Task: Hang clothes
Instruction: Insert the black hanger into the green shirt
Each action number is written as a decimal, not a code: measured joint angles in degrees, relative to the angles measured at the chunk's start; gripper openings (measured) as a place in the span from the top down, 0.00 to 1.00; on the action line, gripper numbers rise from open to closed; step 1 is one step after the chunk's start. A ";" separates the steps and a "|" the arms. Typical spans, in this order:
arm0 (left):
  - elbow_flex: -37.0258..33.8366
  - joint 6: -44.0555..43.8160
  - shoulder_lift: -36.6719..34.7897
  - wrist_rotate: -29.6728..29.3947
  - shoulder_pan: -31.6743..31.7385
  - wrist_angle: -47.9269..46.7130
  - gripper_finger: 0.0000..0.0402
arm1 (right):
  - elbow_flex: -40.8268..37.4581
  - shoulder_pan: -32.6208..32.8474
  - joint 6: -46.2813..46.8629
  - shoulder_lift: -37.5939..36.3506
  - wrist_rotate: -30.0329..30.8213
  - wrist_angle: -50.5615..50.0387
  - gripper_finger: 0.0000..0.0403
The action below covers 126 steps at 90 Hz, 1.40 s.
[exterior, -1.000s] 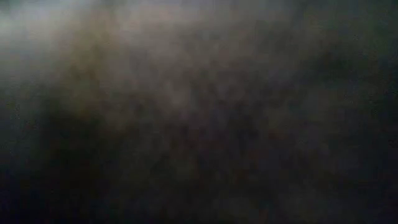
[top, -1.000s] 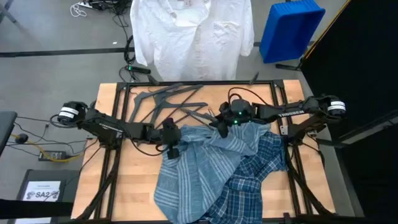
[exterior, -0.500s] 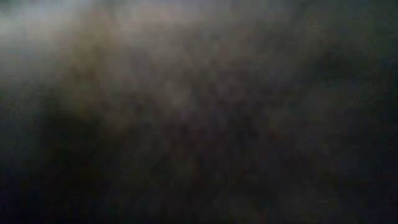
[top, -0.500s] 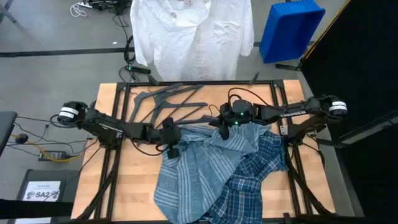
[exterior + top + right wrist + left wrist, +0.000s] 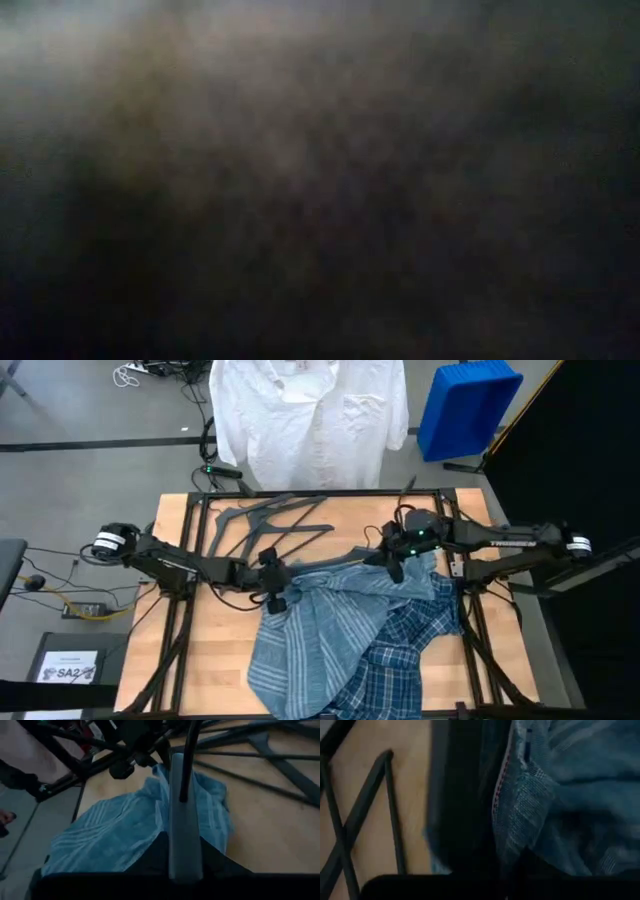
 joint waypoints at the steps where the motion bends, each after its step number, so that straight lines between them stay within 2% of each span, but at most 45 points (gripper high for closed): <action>1: -0.01 0.27 0.00 0.07 0.00 0.16 1.00 | 0.03 0.00 -0.01 -0.01 0.00 -0.53 0.97; 41: 0.16 4.29 0.00 0.74 -0.07 -0.02 1.00 | 2.73 0.24 -2.17 0.90 -3.48 -7.75 0.97; 51: 2.07 7.37 0.08 -0.09 -0.09 -3.01 1.00 | 3.95 0.63 -2.89 2.76 -3.95 -8.61 0.97; 64: 7.91 11.54 0.23 -5.13 -0.10 -12.14 1.00 | 5.97 1.14 -3.53 4.64 -4.91 -13.16 0.97; 79: 15.06 17.39 0.22 -5.91 -0.04 -19.37 1.00 | 8.96 1.18 -5.52 6.62 -4.28 -14.35 0.97; 88: 18.33 17.60 0.14 -6.08 -0.02 -23.67 1.00 | 10.38 1.20 -6.87 6.82 -3.14 -15.68 0.97; 112: 19.74 14.75 0.04 -6.23 -0.37 -31.21 1.00 | 14.37 1.25 -9.53 6.79 -0.18 -21.37 0.97; 126: 19.83 19.66 0.07 -5.97 -0.37 -29.73 1.00 | 14.60 1.88 -9.53 7.77 -0.73 -21.47 0.97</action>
